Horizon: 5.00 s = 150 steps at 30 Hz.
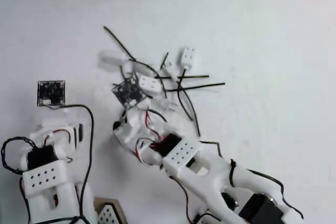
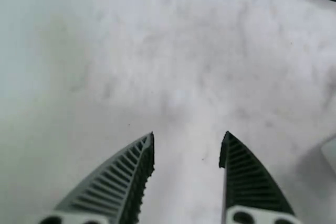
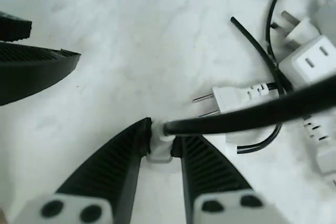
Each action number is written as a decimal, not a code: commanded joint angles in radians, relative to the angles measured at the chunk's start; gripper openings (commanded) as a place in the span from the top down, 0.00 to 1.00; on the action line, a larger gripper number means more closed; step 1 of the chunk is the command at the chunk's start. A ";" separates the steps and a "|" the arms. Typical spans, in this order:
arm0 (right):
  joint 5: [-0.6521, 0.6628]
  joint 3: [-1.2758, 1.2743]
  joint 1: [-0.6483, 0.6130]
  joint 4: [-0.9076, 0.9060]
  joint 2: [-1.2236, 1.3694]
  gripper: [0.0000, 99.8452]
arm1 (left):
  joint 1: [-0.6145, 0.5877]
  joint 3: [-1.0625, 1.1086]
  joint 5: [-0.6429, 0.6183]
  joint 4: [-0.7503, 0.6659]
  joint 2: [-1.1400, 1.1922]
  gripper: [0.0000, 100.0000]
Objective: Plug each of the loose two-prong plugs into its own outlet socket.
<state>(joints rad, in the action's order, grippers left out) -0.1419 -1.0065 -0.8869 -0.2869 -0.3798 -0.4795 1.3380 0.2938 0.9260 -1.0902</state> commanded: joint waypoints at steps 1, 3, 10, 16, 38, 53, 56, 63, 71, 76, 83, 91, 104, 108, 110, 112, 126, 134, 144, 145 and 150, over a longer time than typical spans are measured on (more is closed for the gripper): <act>-0.002 -0.015 0.013 0.068 -0.004 0.98 | -0.010 -0.006 -0.005 -0.017 -0.019 0.79; -0.002 -0.017 0.013 0.068 -0.004 0.98 | -0.010 -0.005 -0.005 -0.017 -0.019 0.79; -0.002 -0.026 0.013 0.067 -0.002 0.98 | -0.010 -0.005 -0.005 -0.017 -0.018 0.79; -0.002 -0.043 0.013 0.051 -0.002 0.98 | -0.010 -0.005 -0.005 -0.017 -0.018 0.79; 0.078 -0.008 -0.041 -0.062 0.133 0.98 | -0.010 0.014 -0.003 -0.040 -0.022 0.79; 0.264 -0.009 -0.056 -0.084 0.143 0.98 | -0.010 0.015 -0.003 -0.040 -0.022 0.79; 0.275 0.000 -0.058 -0.082 0.182 0.98 | -0.010 0.015 -0.003 -0.040 -0.022 0.79; 0.252 0.121 -0.065 -0.196 0.283 0.98 | -0.010 0.015 -0.003 -0.040 -0.022 0.79; 0.241 0.120 -0.062 -0.203 0.240 0.98 | -0.010 0.015 -0.003 -0.040 -0.022 0.79; 0.239 0.121 -0.061 -0.309 0.024 0.98 | -0.010 0.015 -0.003 -0.040 -0.022 0.79; 0.239 0.120 -0.004 -0.469 -0.372 0.98 | -0.010 0.015 -0.003 -0.040 -0.022 0.79; 0.239 0.118 0.220 -0.499 -0.688 0.98 | -0.010 0.017 -0.003 -0.040 -0.022 0.79; 0.143 0.066 0.693 -0.085 -0.516 0.98 | -0.010 0.023 -0.002 -0.041 -0.022 0.79; 0.106 0.092 0.762 0.076 -0.318 0.98 | -0.010 0.025 -0.002 -0.041 -0.022 0.79; 0.084 0.126 0.791 0.148 -0.211 0.98 | -0.010 0.025 -0.002 -0.041 -0.022 0.79; 0.069 0.178 0.819 0.199 -0.099 0.98 | -0.010 0.025 -0.002 -0.041 -0.022 0.79; 0.012 0.677 0.872 0.070 0.430 0.98 | -0.010 0.026 -0.002 -0.041 -0.022 0.79; 0.012 0.928 0.862 -0.147 0.581 0.90 | -0.010 0.026 -0.002 -0.041 -0.022 0.79; 0.021 1.146 0.791 -0.559 0.582 0.79 | -0.010 0.026 -0.002 -0.041 -0.022 0.79; 0.021 1.172 0.788 -0.608 0.582 0.79 | -0.010 0.026 -0.002 -0.041 -0.022 0.79; 0.155 1.292 0.773 -0.865 0.582 0.79 | -0.010 0.026 -0.002 -0.041 -0.022 0.79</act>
<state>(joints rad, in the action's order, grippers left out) -0.0775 0.1918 -0.0921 -1.0219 0.2171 -0.4795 1.3671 0.2938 0.9060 -1.0917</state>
